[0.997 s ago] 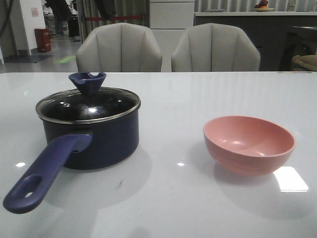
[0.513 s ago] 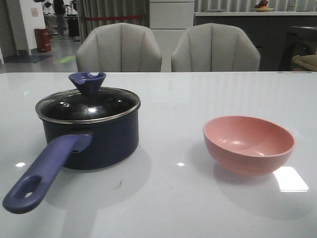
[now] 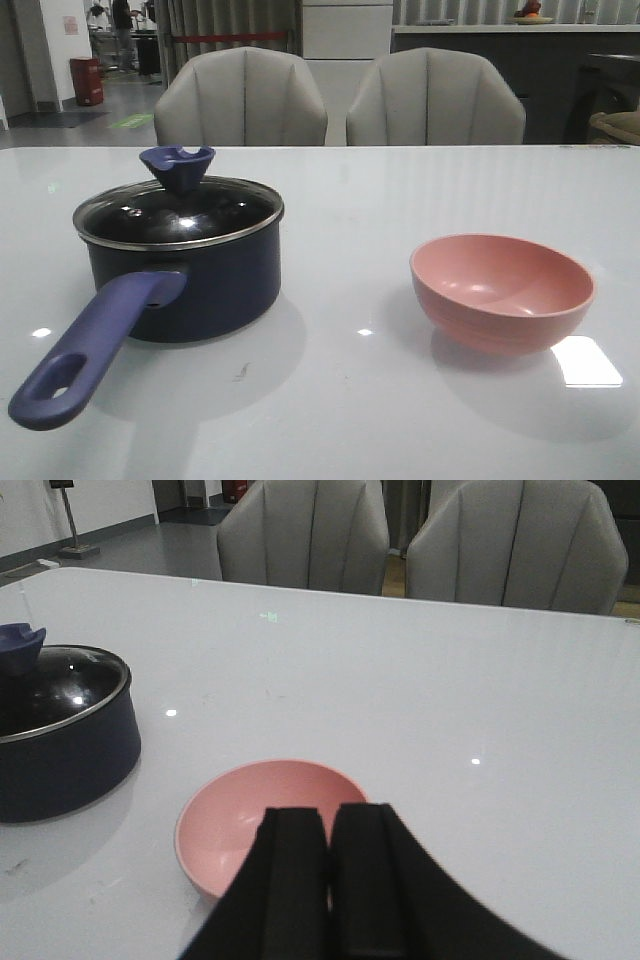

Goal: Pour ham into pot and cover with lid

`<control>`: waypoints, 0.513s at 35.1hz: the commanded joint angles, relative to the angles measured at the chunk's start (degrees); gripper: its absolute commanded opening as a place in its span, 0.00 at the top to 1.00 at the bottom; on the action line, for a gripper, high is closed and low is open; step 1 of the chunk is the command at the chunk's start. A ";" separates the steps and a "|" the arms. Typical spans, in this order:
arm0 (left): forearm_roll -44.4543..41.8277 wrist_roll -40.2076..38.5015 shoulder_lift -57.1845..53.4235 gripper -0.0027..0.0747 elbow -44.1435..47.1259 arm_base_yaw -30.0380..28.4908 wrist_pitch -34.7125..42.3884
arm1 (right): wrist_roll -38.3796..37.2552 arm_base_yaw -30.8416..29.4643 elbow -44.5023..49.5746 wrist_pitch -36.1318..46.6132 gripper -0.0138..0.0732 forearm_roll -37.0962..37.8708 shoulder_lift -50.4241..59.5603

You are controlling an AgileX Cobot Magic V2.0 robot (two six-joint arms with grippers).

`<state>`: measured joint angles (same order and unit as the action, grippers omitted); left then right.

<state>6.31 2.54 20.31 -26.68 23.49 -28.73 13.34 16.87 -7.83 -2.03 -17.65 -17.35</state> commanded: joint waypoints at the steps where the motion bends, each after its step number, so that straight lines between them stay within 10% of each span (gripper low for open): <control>1: 0.57 -0.08 -2.10 0.23 1.94 0.28 6.77 | 0.28 0.08 -1.65 4.86 0.66 -0.32 -0.32; 8: 0.57 -0.08 -2.21 0.84 3.38 0.28 9.14 | 0.28 0.08 -1.65 4.86 0.66 -0.32 -0.32; 18: 0.57 -0.08 -2.21 0.79 3.38 0.28 9.02 | 0.28 0.08 -1.65 4.86 0.66 -0.32 -0.32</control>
<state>6.31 2.54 17.78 -21.78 23.49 -24.62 13.34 16.87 -7.83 -2.03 -17.65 -17.35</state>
